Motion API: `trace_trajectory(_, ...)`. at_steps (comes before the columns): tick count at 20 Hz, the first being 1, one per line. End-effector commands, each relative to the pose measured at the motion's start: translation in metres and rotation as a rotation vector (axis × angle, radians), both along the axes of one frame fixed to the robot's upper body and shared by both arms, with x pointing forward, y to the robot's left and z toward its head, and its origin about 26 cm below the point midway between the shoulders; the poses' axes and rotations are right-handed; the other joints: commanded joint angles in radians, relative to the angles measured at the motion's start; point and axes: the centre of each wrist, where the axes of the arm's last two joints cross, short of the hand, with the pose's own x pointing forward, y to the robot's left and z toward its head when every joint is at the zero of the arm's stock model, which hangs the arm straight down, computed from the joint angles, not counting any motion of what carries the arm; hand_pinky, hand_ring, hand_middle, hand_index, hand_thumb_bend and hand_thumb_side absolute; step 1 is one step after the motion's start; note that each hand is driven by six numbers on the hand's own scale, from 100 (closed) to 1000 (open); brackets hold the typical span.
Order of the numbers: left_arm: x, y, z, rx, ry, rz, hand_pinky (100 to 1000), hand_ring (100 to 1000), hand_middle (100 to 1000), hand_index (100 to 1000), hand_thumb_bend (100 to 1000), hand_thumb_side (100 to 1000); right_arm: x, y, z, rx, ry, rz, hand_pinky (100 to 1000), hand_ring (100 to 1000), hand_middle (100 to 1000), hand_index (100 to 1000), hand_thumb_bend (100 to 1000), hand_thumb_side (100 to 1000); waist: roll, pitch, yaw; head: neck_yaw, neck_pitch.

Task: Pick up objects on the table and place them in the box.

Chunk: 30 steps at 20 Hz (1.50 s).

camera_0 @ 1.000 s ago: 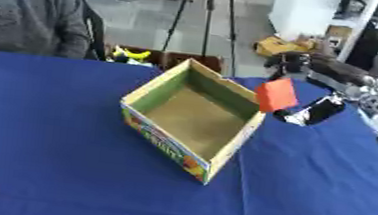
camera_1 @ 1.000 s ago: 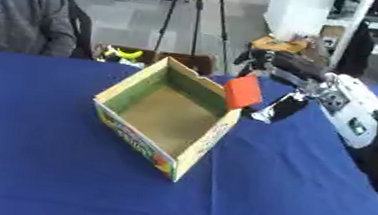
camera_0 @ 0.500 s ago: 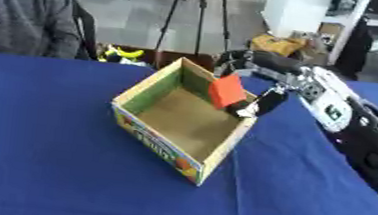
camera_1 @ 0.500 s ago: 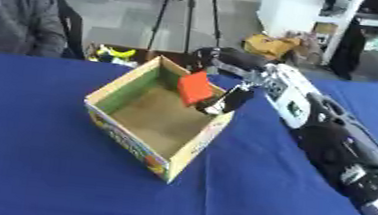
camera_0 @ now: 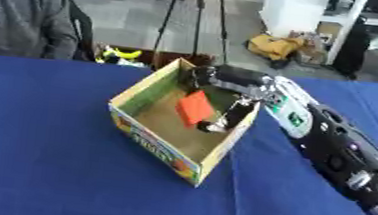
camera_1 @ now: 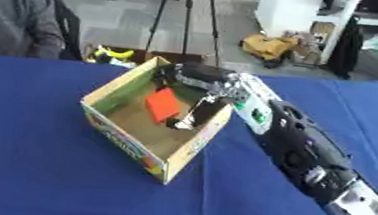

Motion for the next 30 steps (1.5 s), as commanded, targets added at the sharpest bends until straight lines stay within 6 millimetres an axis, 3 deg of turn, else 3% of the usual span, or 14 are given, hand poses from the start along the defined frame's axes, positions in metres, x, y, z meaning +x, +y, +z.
trace_trajectory(1, 0.001, 0.0, 0.01, 0.0, -0.034, -0.01, 569, 745, 625, 702, 100, 777, 0.0, 0.001, 0.011, -0.03, -0.027, 0.02, 802, 974, 842, 607, 100, 343, 0.001, -0.013, -0.001, -0.004, -0.01)
trace_trajectory(2, 0.001, 0.0, 0.01, 0.0, -0.034, -0.011, 569, 745, 624, 702, 100, 777, 0.0, 0.001, 0.01, -0.033, -0.024, 0.026, 803, 975, 843, 628, 100, 415, 0.0, -0.012, -0.001, -0.005, -0.01)
trace_trajectory(7, 0.001, 0.0, 0.01, 0.001, -0.035, -0.01, 569, 746, 624, 702, 100, 776, 0.0, 0.003, 0.005, -0.069, -0.005, 0.055, 814, 984, 854, 702, 121, 586, 0.001, -0.013, -0.003, -0.007, -0.012)
trace_trajectory(10, 0.001, 0.0, 0.01, 0.0, -0.036, -0.009, 569, 746, 624, 702, 100, 777, 0.0, 0.003, 0.004, -0.1, 0.007, 0.074, 823, 990, 866, 802, 299, 707, 0.002, -0.012, -0.005, -0.008, -0.014)
trace_trajectory(12, 0.001, 0.0, 0.009, 0.0, -0.035, -0.009, 569, 746, 623, 702, 100, 777, -0.001, 0.003, 0.003, -0.118, 0.011, 0.081, 827, 991, 870, 844, 362, 737, 0.002, -0.011, -0.006, -0.008, -0.014)
trace_trajectory(30, 0.001, 0.001, 0.009, -0.003, -0.037, -0.003, 569, 746, 621, 700, 100, 776, -0.001, 0.001, 0.0, -0.134, 0.006, 0.085, 824, 990, 868, 859, 340, 716, 0.002, -0.012, -0.01, -0.012, -0.017)
